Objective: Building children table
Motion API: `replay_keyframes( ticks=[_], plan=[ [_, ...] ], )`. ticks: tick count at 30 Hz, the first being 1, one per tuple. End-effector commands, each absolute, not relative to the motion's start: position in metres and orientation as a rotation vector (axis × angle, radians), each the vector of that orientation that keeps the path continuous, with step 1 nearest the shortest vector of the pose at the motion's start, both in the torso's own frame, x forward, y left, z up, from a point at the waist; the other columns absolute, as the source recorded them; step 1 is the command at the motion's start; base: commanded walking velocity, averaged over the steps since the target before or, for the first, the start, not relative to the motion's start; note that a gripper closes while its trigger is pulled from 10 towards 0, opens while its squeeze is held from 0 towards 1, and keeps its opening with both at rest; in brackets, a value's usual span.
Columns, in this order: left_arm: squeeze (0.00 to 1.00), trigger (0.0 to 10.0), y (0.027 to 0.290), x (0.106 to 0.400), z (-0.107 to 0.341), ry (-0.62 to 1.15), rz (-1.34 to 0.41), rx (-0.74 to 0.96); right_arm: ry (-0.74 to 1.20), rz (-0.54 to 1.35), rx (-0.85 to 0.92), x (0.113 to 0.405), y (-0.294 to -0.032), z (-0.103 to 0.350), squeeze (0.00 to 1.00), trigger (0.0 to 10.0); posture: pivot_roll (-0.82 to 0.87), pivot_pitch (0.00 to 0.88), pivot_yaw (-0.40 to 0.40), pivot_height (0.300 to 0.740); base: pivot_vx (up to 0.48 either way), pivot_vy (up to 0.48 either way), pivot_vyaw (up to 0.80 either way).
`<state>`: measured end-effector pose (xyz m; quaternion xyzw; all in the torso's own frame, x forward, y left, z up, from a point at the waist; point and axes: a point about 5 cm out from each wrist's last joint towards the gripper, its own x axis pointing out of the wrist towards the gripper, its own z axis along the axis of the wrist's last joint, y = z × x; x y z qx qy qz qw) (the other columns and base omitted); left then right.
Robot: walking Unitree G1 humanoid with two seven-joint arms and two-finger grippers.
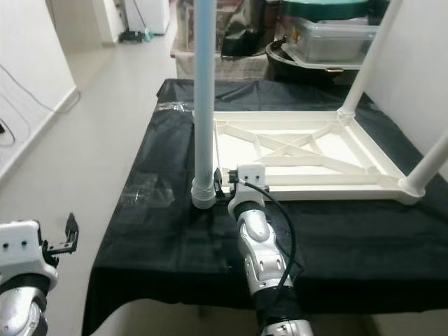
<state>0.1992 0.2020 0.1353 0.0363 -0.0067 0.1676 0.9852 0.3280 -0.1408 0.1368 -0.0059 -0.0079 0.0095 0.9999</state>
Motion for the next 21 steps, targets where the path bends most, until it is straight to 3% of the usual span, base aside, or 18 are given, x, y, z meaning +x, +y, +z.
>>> replay_keyframes(
  ticks=[1,7,13,20,21],
  plan=[
    [0.00,10.0,0.199,0.198,0.133,0.004,0.320,0.058,-0.009,-0.058,-0.043,0.332,-0.155,0.136,0.00,10.0,0.11,0.003,-0.005,0.740,0.000,0.000,0.00],
    [0.00,10.0,0.196,0.198,0.130,0.014,0.303,0.049,0.001,-0.095,-0.065,0.341,-0.175,0.139,0.00,10.0,0.11,0.006,-0.007,0.740,0.000,0.000,0.00],
    [0.00,10.0,0.172,0.192,0.117,0.071,0.144,-0.015,0.054,0.301,0.044,0.355,-0.182,0.145,0.00,10.0,0.10,0.012,-0.004,0.740,0.000,0.000,0.00],
    [0.00,10.0,0.149,0.184,0.112,0.094,0.014,-0.076,0.049,0.467,-0.012,0.361,-0.194,0.161,0.00,10.0,0.10,0.015,-0.008,0.740,0.000,0.000,0.00],
    [0.00,10.0,0.141,0.181,0.109,0.103,-0.033,-0.060,0.048,0.572,-0.026,0.361,-0.202,0.171,1.00,10.0,0.10,0.015,-0.008,0.740,0.000,0.000,0.00]
  ],
)
